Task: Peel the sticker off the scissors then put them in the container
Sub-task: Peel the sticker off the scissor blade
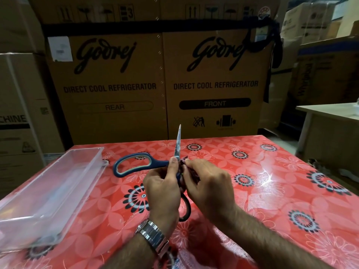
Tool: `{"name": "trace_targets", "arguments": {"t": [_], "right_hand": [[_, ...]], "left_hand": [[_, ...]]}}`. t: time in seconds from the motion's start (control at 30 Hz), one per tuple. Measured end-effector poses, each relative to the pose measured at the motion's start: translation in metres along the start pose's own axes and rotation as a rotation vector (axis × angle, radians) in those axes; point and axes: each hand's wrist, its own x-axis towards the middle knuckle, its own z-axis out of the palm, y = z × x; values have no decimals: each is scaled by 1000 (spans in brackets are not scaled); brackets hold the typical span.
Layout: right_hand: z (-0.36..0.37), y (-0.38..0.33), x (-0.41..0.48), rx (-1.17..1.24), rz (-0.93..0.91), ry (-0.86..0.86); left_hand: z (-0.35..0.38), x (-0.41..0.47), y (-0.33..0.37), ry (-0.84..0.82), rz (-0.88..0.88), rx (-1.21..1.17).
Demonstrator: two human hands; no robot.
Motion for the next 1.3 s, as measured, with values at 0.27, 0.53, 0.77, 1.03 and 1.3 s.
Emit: {"name": "trace_targets", "arguments": {"t": [0.27, 0.53, 0.77, 1.03, 1.3], "right_hand": [[0, 7, 2, -21, 94, 4], [0, -3, 1, 60, 100, -9], [0, 15, 6, 43, 193, -9], [-2, 10, 3, 150, 167, -49], [-3, -3, 2, 158, 121, -55]], "left_hand": [[1, 2, 3, 24, -62, -95], [1, 2, -8, 20, 12, 18], [0, 3, -4, 33, -79, -50], [1, 2, -2, 18, -68, -62], [-1, 0, 2, 20, 20, 2]]}}
